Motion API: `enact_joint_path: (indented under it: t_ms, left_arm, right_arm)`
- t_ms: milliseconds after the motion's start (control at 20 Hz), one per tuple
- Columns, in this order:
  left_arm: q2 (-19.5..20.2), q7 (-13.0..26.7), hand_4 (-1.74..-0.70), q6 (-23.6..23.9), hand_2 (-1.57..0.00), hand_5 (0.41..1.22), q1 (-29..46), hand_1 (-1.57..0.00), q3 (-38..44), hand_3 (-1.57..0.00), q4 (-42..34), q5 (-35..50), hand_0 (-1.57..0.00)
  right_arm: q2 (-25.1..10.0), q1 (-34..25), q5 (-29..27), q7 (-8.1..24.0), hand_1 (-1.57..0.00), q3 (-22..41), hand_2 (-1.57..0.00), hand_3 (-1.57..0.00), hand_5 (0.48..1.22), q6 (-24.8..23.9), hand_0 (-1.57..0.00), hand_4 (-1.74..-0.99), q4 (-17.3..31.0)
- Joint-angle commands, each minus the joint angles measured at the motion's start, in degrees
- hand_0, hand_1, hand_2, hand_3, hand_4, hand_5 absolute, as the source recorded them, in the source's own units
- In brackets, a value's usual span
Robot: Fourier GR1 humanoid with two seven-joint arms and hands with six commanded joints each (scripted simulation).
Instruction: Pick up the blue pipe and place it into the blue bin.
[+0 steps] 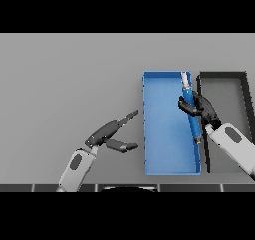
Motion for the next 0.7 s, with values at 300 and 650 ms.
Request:
enact_joint_path:
  t_ms: [300,650]
  left_arm:
    - [0.03,-0.52,-0.89,0.35,0.0,0.428,-0.38,0.0,0.22,0.0,0.82,-0.46,0.0]
    - [-0.4,0.31,-0.89,0.5,0.0,0.431,-0.15,0.0,-0.32,0.0,0.0,-0.59,0.0]
  right_arm:
    - [-4.85,-7.34,-6.47,-0.02,-0.04,13.08,-0.04,-0.02,0.759,0.1,-0.04,-1.046,2.16]
    - [-5.04,-11.0,-8.37,-0.02,-0.01,17.15,-0.01,0.0,0.665,0.07,-0.01,-1.022,2.85]
